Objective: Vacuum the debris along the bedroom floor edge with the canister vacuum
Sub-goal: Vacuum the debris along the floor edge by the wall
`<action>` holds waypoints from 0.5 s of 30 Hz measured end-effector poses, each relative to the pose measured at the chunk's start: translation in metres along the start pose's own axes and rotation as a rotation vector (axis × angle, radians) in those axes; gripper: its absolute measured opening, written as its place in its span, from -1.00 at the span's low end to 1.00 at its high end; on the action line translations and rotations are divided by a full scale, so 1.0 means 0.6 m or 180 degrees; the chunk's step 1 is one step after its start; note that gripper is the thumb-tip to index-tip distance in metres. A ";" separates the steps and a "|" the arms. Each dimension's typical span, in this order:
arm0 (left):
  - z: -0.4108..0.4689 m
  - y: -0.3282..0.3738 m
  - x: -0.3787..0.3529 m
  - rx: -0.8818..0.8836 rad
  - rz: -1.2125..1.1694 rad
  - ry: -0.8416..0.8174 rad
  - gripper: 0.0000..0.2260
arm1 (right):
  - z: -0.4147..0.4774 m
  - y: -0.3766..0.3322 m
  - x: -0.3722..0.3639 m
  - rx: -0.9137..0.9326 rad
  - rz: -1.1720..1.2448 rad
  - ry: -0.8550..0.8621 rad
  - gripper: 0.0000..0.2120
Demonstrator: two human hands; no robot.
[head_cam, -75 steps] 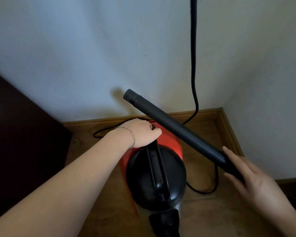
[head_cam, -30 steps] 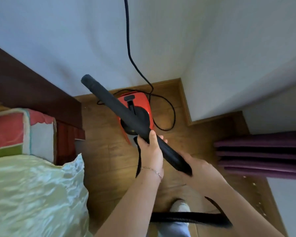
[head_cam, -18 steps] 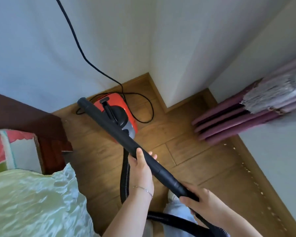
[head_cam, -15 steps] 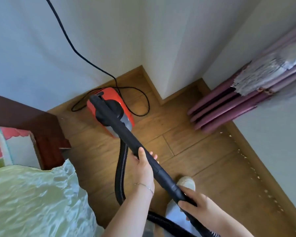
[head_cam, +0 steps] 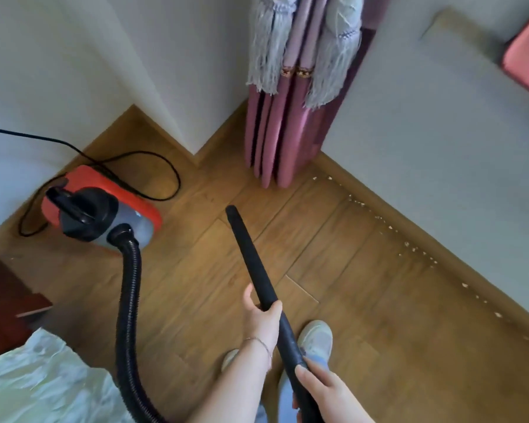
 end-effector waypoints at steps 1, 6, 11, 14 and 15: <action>-0.007 -0.006 -0.025 0.0064 0.0090 -0.0185 -0.46 | -0.011 -0.015 0.005 -0.0056 0.0062 -0.0103 -0.88; -0.023 -0.021 -0.130 0.0209 0.0697 -0.0849 -0.38 | 0.001 -0.027 0.067 -0.0018 0.0868 0.0239 -0.82; 0.034 0.020 -0.193 -0.0055 0.1095 -0.0854 -0.37 | 0.037 -0.082 0.103 0.0080 0.1221 -0.0026 -0.82; 0.073 0.045 -0.226 -0.0217 0.1159 -0.0989 -0.38 | 0.057 -0.108 0.121 0.0075 0.1526 -0.0204 -0.86; 0.084 0.053 -0.234 -0.0273 0.1180 -0.1028 -0.39 | 0.061 -0.111 0.124 0.0060 0.1651 -0.0352 -0.77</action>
Point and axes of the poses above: each hand's wrist, its own z-axis towards the middle knuckle, its own x-axis out of the back of the hand, y = z × x, the point moved 6 cm from there along z, towards the middle knuckle, and after that the axes turned 11 degrees about -x, right-handed, at the moved point
